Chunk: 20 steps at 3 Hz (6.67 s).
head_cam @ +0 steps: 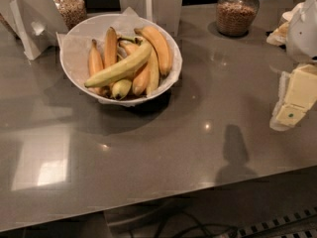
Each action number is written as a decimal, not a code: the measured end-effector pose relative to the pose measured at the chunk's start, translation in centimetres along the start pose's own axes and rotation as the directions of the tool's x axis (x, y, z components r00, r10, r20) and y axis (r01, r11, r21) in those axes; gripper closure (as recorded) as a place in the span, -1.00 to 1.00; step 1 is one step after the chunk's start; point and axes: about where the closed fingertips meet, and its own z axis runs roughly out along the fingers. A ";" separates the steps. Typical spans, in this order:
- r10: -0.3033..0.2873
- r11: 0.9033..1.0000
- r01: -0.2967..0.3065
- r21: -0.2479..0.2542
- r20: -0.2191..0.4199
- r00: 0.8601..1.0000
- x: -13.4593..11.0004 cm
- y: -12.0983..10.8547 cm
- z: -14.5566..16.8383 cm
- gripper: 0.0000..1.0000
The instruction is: Pick banana from white bowl
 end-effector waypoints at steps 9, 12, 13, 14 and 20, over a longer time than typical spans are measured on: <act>-0.667 0.736 0.624 0.265 0.444 0.598 -21.4 -5.1 2.2 -1.00; -0.775 0.587 0.760 0.277 0.461 0.431 -26.4 -5.6 6.8 -0.74; -0.777 0.571 0.778 0.263 0.479 0.408 -27.0 -5.2 8.2 -0.60; -0.775 0.560 0.790 0.252 0.495 0.392 -27.5 -4.8 9.3 -0.46; -0.743 0.589 0.790 0.170 0.499 0.446 -27.9 -6.0 12.1 0.56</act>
Offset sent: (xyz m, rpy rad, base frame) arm 0.0149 0.0223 0.0108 0.0469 -0.0919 0.0660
